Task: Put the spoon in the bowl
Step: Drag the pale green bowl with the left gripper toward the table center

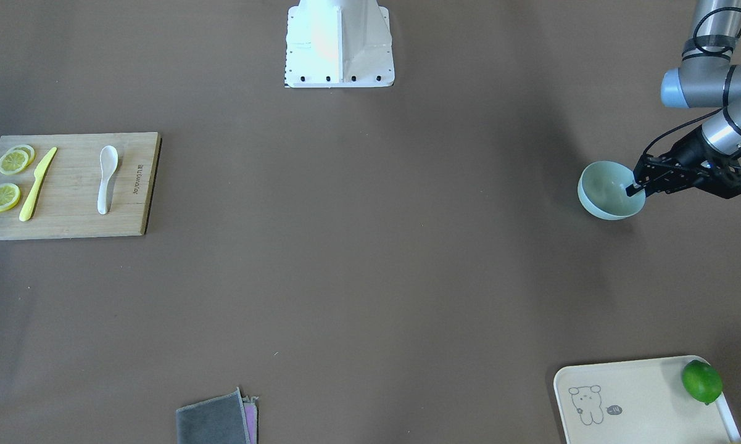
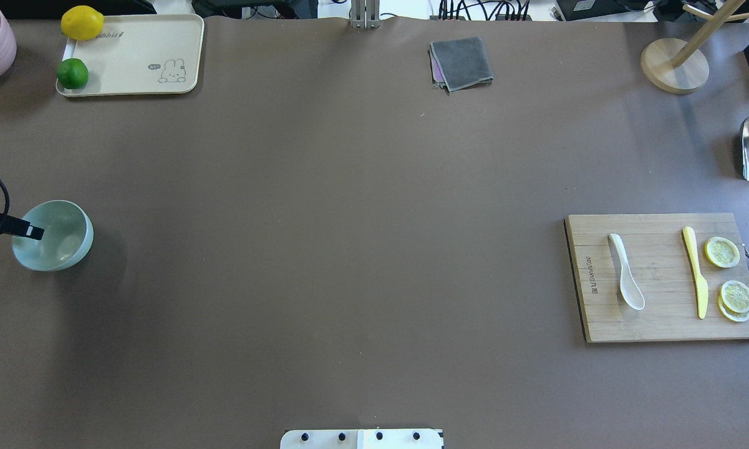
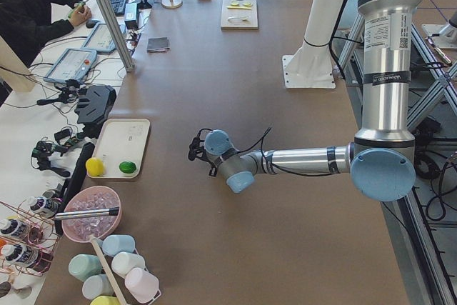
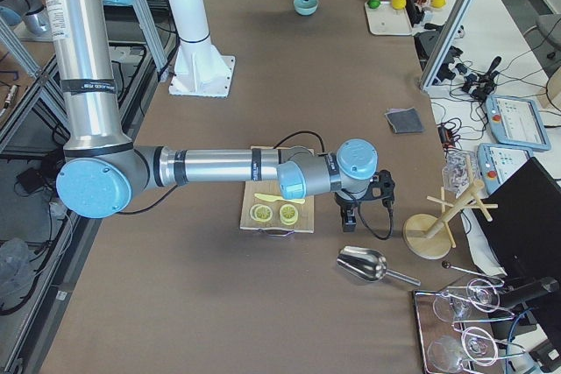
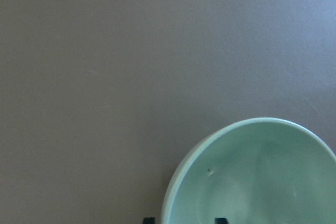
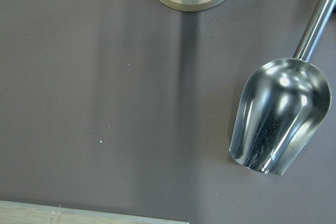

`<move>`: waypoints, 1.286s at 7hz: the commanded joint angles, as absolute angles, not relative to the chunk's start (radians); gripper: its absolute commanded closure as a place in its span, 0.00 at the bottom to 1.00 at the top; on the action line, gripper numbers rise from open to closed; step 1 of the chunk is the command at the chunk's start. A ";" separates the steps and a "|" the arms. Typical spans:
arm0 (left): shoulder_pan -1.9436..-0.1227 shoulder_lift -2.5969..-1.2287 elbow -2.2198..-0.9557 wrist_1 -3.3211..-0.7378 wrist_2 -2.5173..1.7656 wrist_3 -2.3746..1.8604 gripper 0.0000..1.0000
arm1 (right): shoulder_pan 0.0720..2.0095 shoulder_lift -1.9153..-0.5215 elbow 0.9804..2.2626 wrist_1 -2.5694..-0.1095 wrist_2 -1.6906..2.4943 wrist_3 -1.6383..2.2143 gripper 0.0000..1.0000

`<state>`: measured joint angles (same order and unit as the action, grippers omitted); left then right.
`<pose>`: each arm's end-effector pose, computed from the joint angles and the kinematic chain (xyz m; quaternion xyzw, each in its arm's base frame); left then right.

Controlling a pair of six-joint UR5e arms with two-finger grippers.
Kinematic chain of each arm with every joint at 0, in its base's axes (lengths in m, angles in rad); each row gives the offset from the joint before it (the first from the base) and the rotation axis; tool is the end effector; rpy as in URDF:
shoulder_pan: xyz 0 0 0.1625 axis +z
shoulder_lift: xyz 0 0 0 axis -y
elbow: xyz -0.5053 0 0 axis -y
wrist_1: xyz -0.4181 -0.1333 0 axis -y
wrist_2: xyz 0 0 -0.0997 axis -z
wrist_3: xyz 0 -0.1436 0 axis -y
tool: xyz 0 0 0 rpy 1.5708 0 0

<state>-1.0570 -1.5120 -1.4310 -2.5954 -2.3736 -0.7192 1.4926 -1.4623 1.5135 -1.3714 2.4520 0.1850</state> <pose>0.2300 -0.4686 0.7437 0.0945 0.5056 0.0696 0.8548 -0.0238 -0.5915 0.7072 0.0565 -0.4343 -0.0053 0.8990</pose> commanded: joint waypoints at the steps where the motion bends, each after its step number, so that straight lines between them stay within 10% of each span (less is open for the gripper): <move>1: -1.057 -1.512 -1.433 -2.582 -2.394 -0.744 1.00 | 1.493 -1.460 1.516 -1.371 2.453 0.186 0.00; 9: -0.893 -1.978 -1.601 -2.100 -2.174 -1.141 1.00 | 1.482 -1.457 1.519 -1.370 2.450 0.218 0.00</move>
